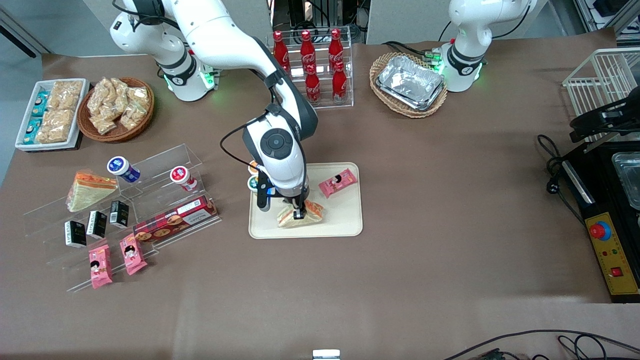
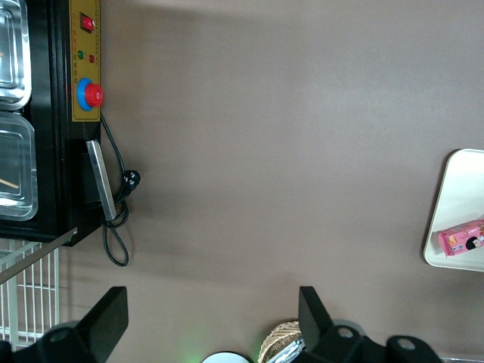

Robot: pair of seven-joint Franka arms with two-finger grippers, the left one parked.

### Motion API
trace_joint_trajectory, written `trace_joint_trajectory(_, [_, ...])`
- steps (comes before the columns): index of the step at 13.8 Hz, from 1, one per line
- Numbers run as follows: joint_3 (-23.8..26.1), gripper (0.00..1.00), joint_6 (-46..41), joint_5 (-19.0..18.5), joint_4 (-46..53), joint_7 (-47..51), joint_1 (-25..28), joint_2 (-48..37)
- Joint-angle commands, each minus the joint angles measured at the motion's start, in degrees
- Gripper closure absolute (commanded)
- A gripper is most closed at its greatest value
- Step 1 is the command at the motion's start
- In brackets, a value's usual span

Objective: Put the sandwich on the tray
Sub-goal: 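Lower the sandwich onto the tray beside the black tissue pack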

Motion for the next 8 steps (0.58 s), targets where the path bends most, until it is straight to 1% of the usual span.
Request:
trace_joint_trajectory(1, [-0.31,1.00,3.21,3.13,0.33,0.73,0.33,2.14])
trace_joint_trajectory(3, [-0.31,1.00,4.08,5.06,0.42,0.81,0.33,3.54])
trace_joint_trajectory(4, [-0.40,1.00,4.79,5.41,0.42,1.25,0.42,3.81])
trace_joint_trajectory(8, [-0.40,1.00,6.29,5.33,0.42,4.24,0.42,5.48])
